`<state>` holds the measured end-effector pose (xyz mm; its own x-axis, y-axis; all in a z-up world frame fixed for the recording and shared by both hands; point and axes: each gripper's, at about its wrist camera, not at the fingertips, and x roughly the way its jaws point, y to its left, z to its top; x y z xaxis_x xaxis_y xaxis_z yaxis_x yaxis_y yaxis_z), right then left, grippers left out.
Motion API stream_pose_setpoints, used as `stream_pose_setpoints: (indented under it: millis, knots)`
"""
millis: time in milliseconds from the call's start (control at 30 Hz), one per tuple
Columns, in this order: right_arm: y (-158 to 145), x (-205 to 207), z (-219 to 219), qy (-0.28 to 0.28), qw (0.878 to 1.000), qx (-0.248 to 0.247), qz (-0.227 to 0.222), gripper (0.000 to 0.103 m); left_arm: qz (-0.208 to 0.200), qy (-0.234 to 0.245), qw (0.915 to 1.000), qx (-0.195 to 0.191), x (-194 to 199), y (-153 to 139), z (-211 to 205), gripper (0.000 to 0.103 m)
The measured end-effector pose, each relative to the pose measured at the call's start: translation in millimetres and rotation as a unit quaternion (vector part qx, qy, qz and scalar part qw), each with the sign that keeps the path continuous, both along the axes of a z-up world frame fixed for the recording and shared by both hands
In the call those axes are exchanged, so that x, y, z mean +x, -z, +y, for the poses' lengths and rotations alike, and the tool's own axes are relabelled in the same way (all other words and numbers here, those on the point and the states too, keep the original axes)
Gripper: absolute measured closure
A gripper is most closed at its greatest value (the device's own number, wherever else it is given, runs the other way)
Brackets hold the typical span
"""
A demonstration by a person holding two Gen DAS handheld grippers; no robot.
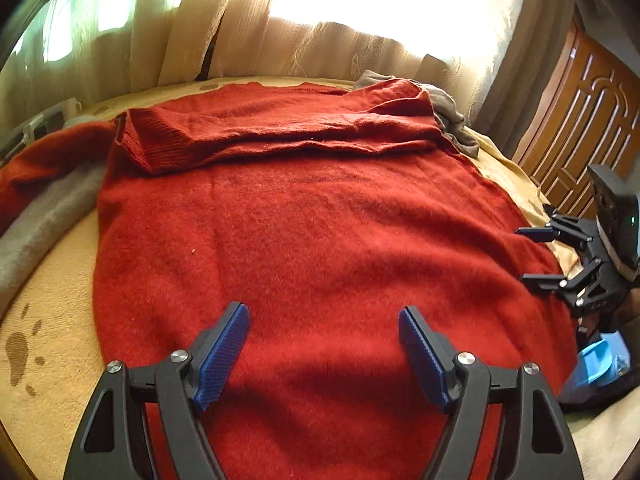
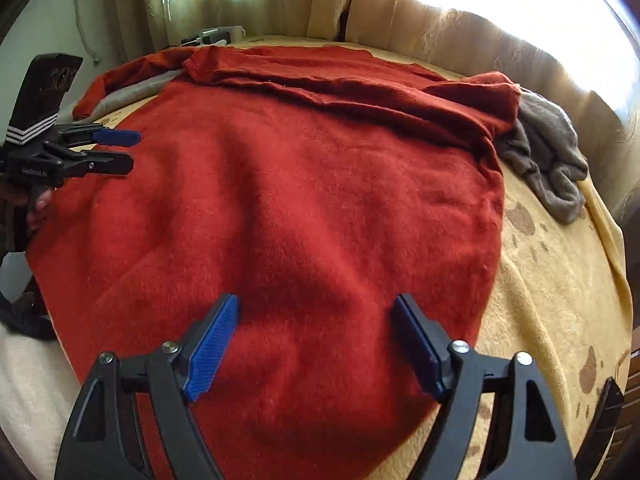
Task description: Fold clothes
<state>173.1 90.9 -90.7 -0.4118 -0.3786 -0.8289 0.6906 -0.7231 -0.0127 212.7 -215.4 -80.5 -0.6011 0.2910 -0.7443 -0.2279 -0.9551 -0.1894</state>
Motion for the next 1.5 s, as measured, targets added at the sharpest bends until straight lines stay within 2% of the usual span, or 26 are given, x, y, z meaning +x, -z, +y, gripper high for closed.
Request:
stream_pose_setpoints:
  millis: [167, 267, 300, 400, 500, 567, 667, 767, 867, 900, 967, 1067, 1167, 1267, 1400, 1500]
  knots:
    - [0.4, 14.7, 29.2, -0.007, 1.0, -0.015, 0.003, 0.021, -0.005, 0.032, 0.9987, -0.038, 6.5, -1.0, -0.4, 0.024]
    - [-3.7, 8.4, 27.4, -0.012, 1.0, 0.0, -0.018, 0.02, -0.034, 0.042, 0.9982, -0.025, -4.6, -14.0, -4.8, 0.024]
    - [-6.2, 3.3, 25.9, -0.015, 0.999, 0.008, -0.031, 0.02, -0.03, 0.039, 0.9988, -0.009, -8.5, -24.0, -8.3, 0.024]
    - [-38.9, -12.2, 38.1, 0.004, 1.0, 0.001, 0.004, 0.02, 0.028, 0.026, 0.9986, 0.035, -24.3, -69.2, -18.0, 0.024]
    - [-91.2, -37.4, 62.8, 0.049, 0.996, -0.009, 0.073, 0.02, 0.077, 0.004, 0.995, 0.063, -52.4, -109.1, -21.2, 0.024]
    - [-124.5, -55.7, 75.8, 0.076, 0.989, -0.007, 0.126, 0.02, 0.096, -0.015, 0.993, 0.066, -81.0, -120.9, -19.6, 0.023]
    - [-159.5, -81.7, 84.5, 0.097, 0.978, -0.012, 0.182, 0.02, 0.081, -0.05, 0.994, 0.055, -133.1, -110.6, -18.2, 0.022]
    - [-183.9, -103.9, 85.2, 0.107, 0.97, -0.02, 0.219, 0.02, 0.016, -0.092, 0.9946, 0.044, -181.5, -70.2, -23.1, 0.022]
    - [-193.2, -103.6, 83.4, 0.096, 0.967, -0.029, 0.234, 0.02, -0.039, -0.132, 0.9897, 0.04, -202.1, -22.8, -32.3, 0.022]
    - [-195.8, -96.8, 85.1, 0.091, 0.966, -0.034, 0.241, 0.02, -0.044, -0.139, 0.9887, 0.035, -205.0, -11.3, -33.8, 0.022]
    - [-199.7, -83.0, 88.2, 0.086, 0.962, -0.04, 0.255, 0.019, -0.013, -0.134, 0.9907, 0.014, -201.1, -5.7, -30.2, 0.021]
    - [-201.0, -62.1, 92.5, 0.097, 0.957, -0.029, 0.273, 0.018, -0.016, -0.13, 0.9912, -0.02, -200.4, -4.0, -21.6, 0.021]
    - [-200.5, -38.6, 103.2, 0.118, 0.947, -0.025, 0.297, 0.018, -0.016, -0.129, 0.9912, -0.024, -198.0, -3.8, -22.1, 0.02]
    - [-200.6, -17.7, 126.7, 0.16, 0.936, -0.047, 0.309, 0.018, -0.016, -0.129, 0.9913, -0.018, -199.4, -3.1, -25.2, 0.02]
    - [-200.5, 5.8, 169.2, 0.237, 0.916, -0.083, 0.313, 0.018, -0.017, -0.129, 0.991, -0.03, -204.1, -1.9, -22.3, 0.02]
    - [-201.7, 23.6, 212.1, 0.305, 0.89, -0.135, 0.312, 0.018, -0.019, -0.128, 0.9906, -0.043, -205.6, -1.6, -19.1, 0.02]
